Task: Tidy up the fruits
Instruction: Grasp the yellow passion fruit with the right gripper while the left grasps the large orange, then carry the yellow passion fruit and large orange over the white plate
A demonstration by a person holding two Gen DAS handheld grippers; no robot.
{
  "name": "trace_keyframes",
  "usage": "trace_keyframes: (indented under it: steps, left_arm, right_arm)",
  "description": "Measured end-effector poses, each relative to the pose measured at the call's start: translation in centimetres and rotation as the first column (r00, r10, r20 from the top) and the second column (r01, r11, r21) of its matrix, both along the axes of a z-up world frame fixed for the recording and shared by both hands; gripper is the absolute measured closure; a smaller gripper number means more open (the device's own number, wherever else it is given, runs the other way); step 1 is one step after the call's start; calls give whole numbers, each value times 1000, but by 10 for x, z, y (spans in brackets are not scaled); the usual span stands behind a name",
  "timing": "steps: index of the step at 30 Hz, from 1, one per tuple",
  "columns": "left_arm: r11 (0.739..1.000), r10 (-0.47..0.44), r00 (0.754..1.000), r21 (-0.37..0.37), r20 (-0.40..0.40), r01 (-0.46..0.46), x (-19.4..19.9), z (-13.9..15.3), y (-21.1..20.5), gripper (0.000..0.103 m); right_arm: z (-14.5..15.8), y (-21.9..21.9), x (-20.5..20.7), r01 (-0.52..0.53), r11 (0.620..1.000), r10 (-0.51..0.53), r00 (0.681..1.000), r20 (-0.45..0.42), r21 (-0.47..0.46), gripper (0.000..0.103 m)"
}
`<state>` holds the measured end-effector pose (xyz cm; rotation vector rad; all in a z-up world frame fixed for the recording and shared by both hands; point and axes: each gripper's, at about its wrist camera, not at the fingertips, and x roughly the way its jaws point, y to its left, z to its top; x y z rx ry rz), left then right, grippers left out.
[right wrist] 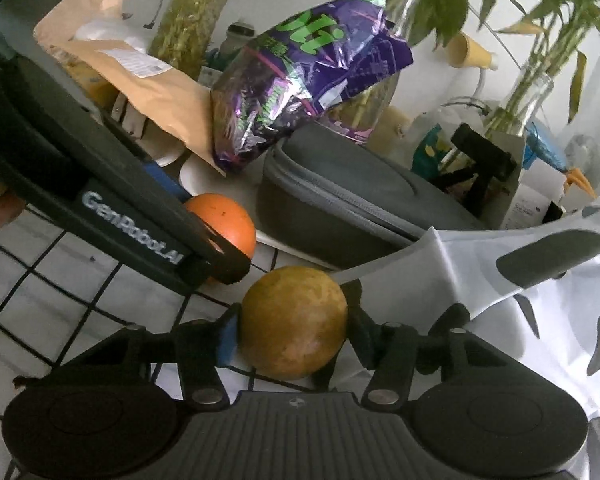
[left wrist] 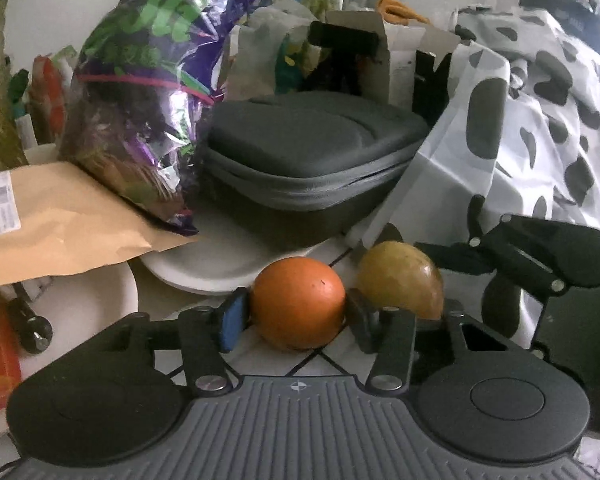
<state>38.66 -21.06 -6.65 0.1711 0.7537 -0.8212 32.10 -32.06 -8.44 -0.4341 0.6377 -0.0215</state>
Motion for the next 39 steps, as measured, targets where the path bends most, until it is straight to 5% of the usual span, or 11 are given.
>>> trace_keyframes:
  steps: [13, 39]
  left_arm:
    - [999, 31, 998, 4, 60, -32, -31, 45, 37, 53]
    - [989, 145, 983, -20, 115, -144, -165, 118, 113, 53]
  right_arm:
    - [32, 20, -32, -67, 996, 66, 998, 14, 57, 47]
    - [90, 44, -169, -65, 956, 66, 998, 7, 286, 47]
